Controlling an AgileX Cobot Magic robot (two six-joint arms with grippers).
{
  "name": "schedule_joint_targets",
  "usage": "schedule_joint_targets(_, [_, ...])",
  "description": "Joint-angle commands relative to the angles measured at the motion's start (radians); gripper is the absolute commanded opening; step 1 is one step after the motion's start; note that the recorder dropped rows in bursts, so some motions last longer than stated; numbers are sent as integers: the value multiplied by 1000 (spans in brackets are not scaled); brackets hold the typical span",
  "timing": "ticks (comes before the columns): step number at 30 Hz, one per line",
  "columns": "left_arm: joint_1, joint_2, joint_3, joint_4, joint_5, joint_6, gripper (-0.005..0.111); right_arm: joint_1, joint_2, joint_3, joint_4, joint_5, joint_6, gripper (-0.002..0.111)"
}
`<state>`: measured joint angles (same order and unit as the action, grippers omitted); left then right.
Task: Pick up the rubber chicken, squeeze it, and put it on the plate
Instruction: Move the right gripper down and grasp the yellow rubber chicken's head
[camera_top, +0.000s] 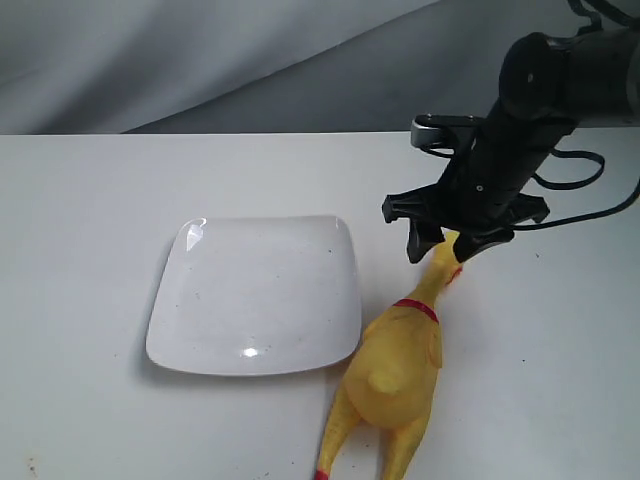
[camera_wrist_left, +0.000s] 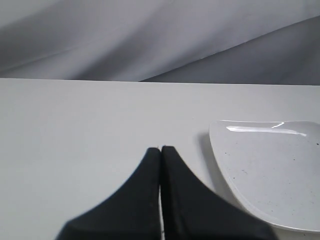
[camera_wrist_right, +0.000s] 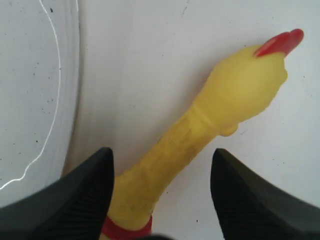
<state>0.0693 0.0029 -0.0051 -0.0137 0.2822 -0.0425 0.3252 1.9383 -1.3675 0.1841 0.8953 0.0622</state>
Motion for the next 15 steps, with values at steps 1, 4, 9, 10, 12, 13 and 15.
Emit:
schedule_joint_targets(1, [2, -3, 5, -2, -1, -6, 0, 3, 8, -6, 13, -13, 18, 54])
schedule_joint_targets(4, [2, -3, 5, -2, -1, -6, 0, 3, 24, -6, 11, 2, 31, 54])
schedule_joint_targets(9, [2, -3, 5, -2, -1, -6, 0, 3, 53, -6, 11, -1, 43, 54])
schedule_joint_targets(10, [2, -3, 5, -2, -1, -6, 0, 3, 55, -6, 11, -1, 45, 54])
schedule_joint_targets(12, [2, -3, 5, -2, -1, -6, 0, 3, 67, -6, 10, -1, 50, 54])
schedule_joint_targets(13, [2, -3, 5, -2, -1, -6, 0, 3, 74, -6, 10, -1, 54, 54])
schedule_joint_targets(15, [2, -3, 5, -2, -1, -6, 0, 3, 93, -6, 10, -4, 60, 54])
